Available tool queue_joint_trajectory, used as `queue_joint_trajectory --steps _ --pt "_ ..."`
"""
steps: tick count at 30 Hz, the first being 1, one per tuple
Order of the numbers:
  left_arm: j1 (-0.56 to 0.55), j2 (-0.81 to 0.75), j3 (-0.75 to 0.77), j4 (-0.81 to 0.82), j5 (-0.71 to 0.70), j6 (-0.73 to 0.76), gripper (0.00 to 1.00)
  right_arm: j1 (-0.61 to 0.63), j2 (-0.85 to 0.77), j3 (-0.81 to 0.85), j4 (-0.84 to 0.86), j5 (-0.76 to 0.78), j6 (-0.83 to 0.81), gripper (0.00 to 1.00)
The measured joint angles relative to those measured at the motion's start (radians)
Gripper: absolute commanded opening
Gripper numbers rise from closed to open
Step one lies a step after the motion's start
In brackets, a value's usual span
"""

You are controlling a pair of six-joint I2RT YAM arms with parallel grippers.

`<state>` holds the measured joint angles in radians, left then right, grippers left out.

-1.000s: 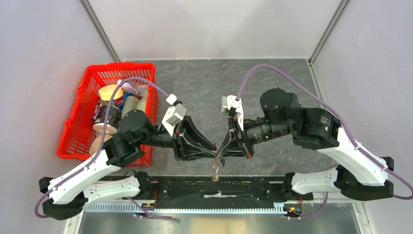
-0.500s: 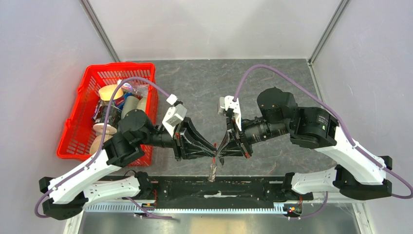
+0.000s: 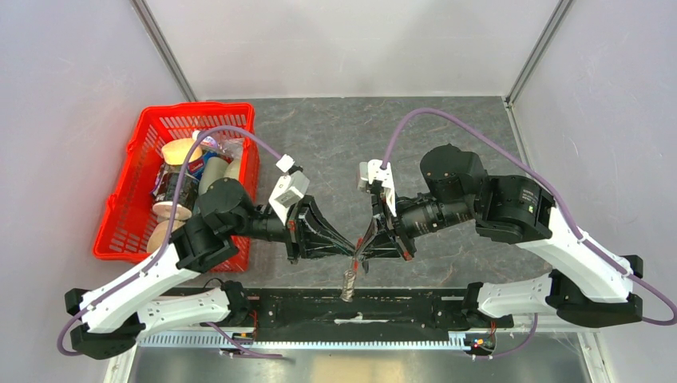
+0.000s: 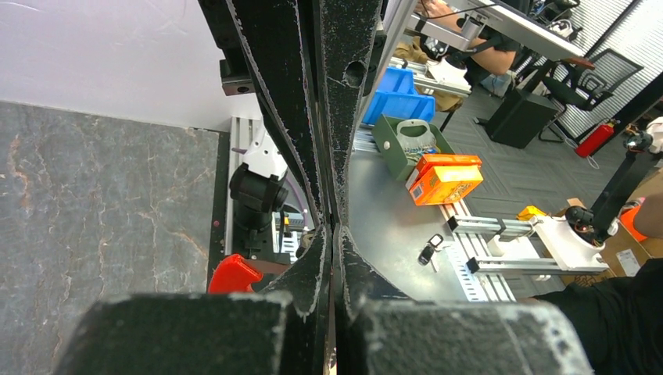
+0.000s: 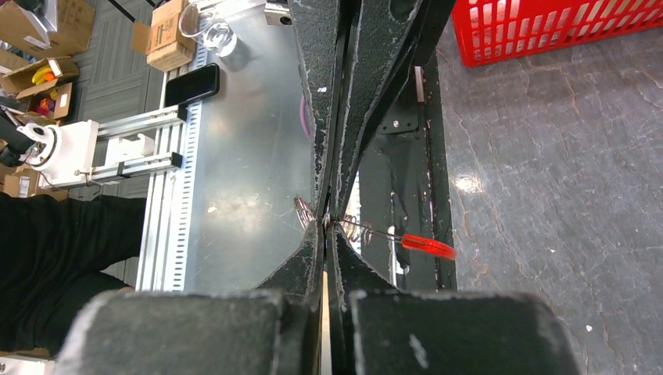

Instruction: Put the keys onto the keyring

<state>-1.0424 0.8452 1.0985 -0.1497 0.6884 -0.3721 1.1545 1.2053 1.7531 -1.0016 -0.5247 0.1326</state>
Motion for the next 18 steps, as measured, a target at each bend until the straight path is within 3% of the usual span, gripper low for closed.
queue_joint_trajectory --steps 8,14,18 --pt "0.000 -0.040 -0.031 0.026 -0.059 0.000 0.02 0.000 -0.006 0.000 0.023 0.011 0.001 0.38" --pt "0.000 -0.076 -0.066 0.060 -0.089 -0.003 0.02 0.000 -0.023 0.000 0.041 0.036 0.007 0.48" --pt "-0.001 -0.082 -0.078 0.096 -0.090 -0.010 0.02 0.000 -0.042 -0.003 0.068 0.079 0.017 0.50"
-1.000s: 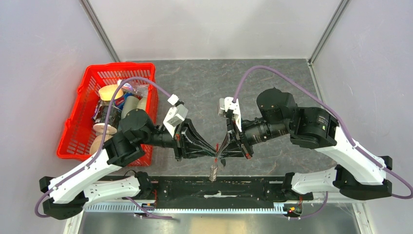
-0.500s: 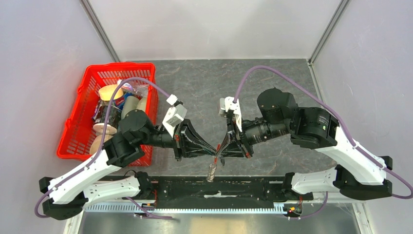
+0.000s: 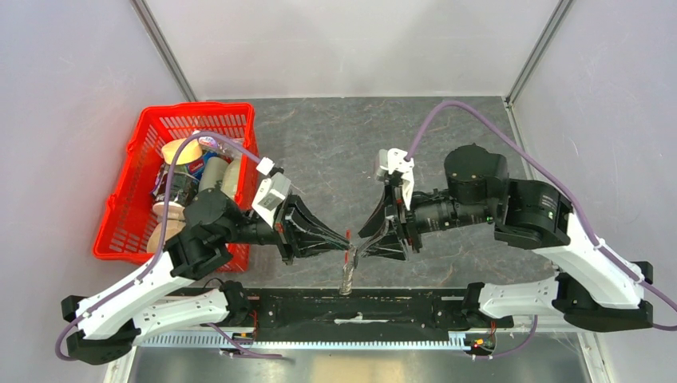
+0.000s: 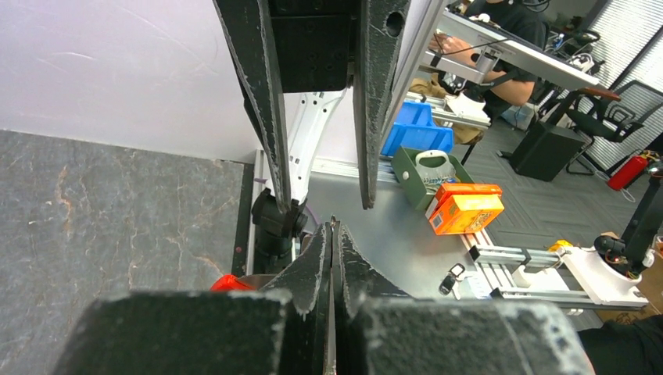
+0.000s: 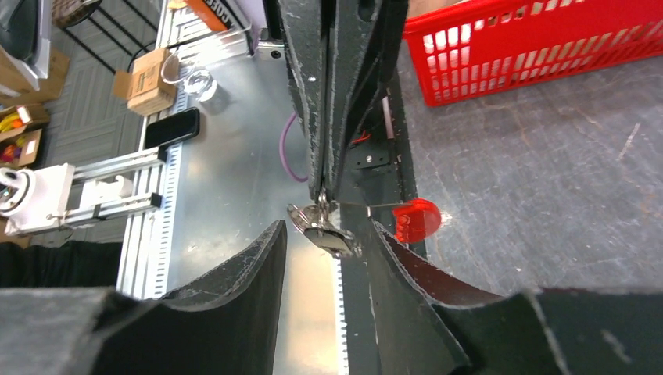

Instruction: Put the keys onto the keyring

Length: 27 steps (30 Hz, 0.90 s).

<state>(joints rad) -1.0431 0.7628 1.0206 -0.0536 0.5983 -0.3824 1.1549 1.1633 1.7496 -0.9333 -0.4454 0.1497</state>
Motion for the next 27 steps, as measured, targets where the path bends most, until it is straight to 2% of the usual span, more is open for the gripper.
queue_joint_trajectory --steps 7,18,20,22,27 --pt "0.000 0.000 -0.005 0.056 0.000 -0.021 0.02 0.000 -0.075 -0.053 0.062 0.053 0.023 0.47" --pt "0.000 0.000 -0.007 0.087 -0.001 -0.031 0.02 0.000 -0.061 -0.068 0.103 0.054 0.042 0.42" --pt "0.000 0.000 -0.007 0.087 -0.003 -0.032 0.02 0.000 -0.057 -0.070 0.106 0.051 0.042 0.39" --pt "0.000 0.001 -0.007 0.087 -0.005 -0.032 0.02 0.000 -0.053 -0.072 0.109 0.050 0.042 0.32" --pt "0.000 0.001 -0.008 0.088 -0.016 -0.032 0.02 0.000 -0.050 -0.072 0.109 0.035 0.045 0.27"
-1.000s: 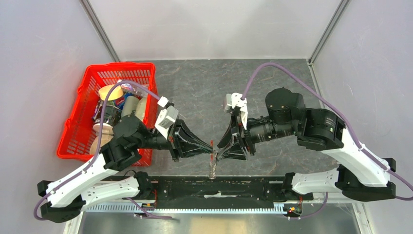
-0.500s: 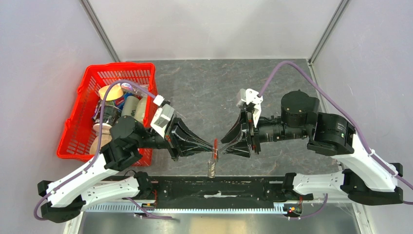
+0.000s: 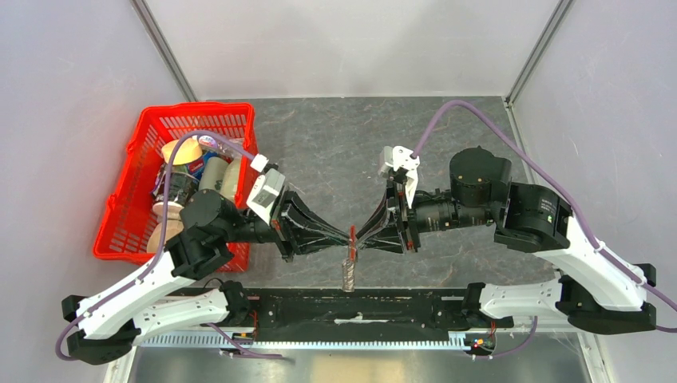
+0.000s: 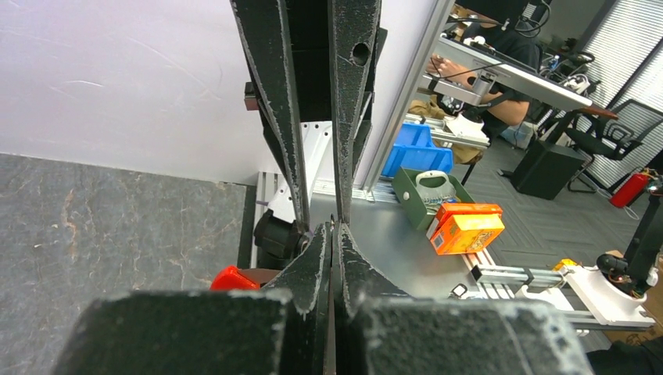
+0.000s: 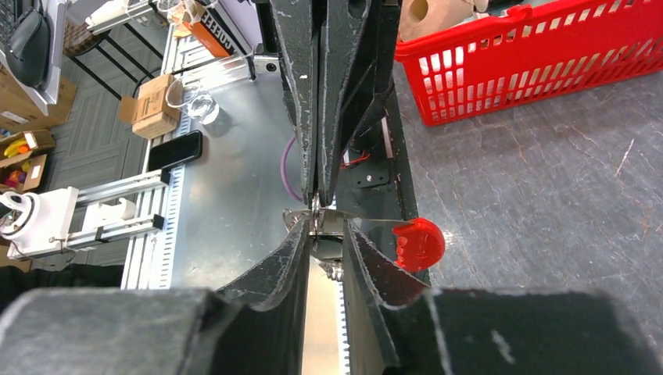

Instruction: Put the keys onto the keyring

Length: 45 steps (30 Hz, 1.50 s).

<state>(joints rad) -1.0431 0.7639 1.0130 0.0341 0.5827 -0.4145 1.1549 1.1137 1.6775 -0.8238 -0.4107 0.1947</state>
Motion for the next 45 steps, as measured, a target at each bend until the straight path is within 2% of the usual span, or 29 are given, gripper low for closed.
queue_joint_trajectory --steps 4,8,16,31,45 --pt "0.000 0.000 -0.002 0.001 -0.010 0.000 0.02 0.000 0.000 0.000 0.000 -0.006 0.000 0.22" --pt "0.000 -0.002 -0.006 0.003 -0.025 0.000 0.02 0.000 0.000 -0.002 0.000 -0.011 0.001 0.00" --pt "0.000 -0.027 -0.031 0.034 -0.048 -0.001 0.02 0.000 -0.007 -0.025 0.035 -0.018 0.008 0.00" --pt "-0.002 -0.068 -0.108 0.202 -0.068 -0.027 0.02 -0.001 -0.080 -0.187 0.248 -0.064 0.103 0.00" --pt "-0.002 -0.072 -0.177 0.478 -0.093 -0.110 0.02 -0.001 -0.083 -0.226 0.435 -0.106 0.193 0.00"
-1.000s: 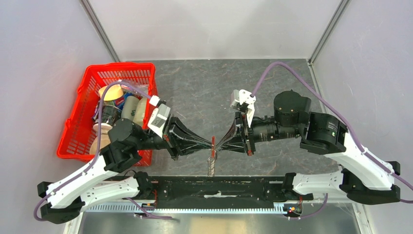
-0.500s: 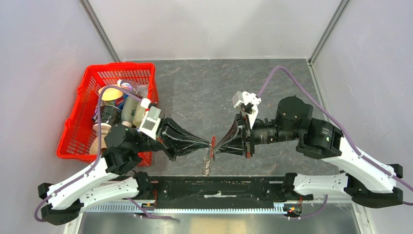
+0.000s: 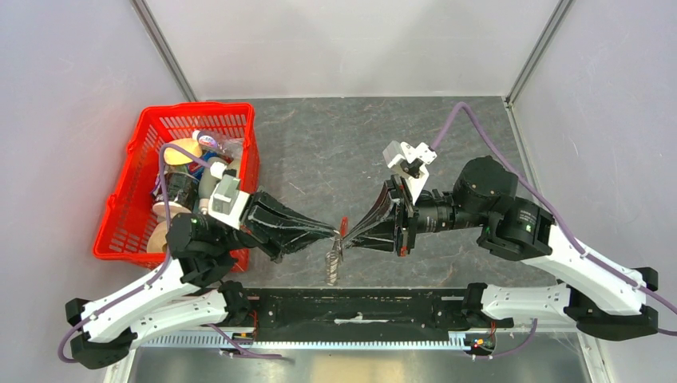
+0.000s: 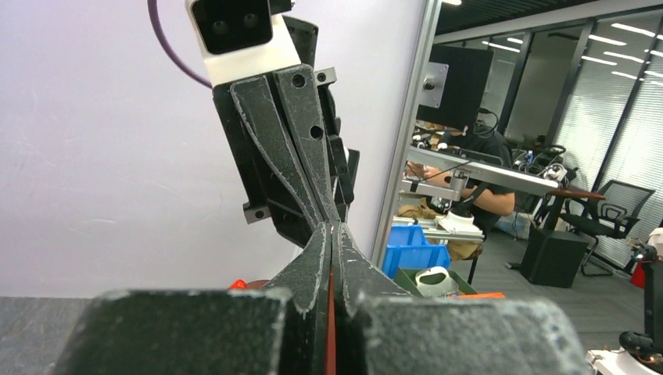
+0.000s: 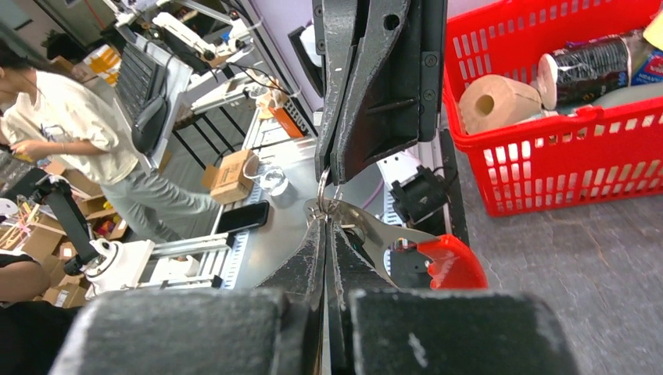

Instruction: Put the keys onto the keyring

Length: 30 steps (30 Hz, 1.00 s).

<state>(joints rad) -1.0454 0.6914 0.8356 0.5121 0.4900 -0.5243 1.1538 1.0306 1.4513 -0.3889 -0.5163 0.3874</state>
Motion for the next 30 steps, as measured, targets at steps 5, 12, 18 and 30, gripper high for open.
queue_joint_trajectory --steps 5,12,18,30 --pt "0.000 0.010 -0.009 0.071 -0.009 -0.019 0.02 0.000 0.002 -0.032 0.089 -0.013 0.039 0.02" --pt "0.000 0.022 -0.019 0.143 -0.025 -0.040 0.02 0.001 0.007 -0.033 0.110 -0.018 0.063 0.31" --pt "0.000 -0.003 -0.036 0.166 -0.071 -0.041 0.02 0.001 -0.028 -0.009 0.006 0.017 0.037 0.41" --pt "0.000 -0.026 -0.106 0.254 -0.161 -0.068 0.02 0.001 0.022 0.167 -0.043 0.075 -0.016 0.41"
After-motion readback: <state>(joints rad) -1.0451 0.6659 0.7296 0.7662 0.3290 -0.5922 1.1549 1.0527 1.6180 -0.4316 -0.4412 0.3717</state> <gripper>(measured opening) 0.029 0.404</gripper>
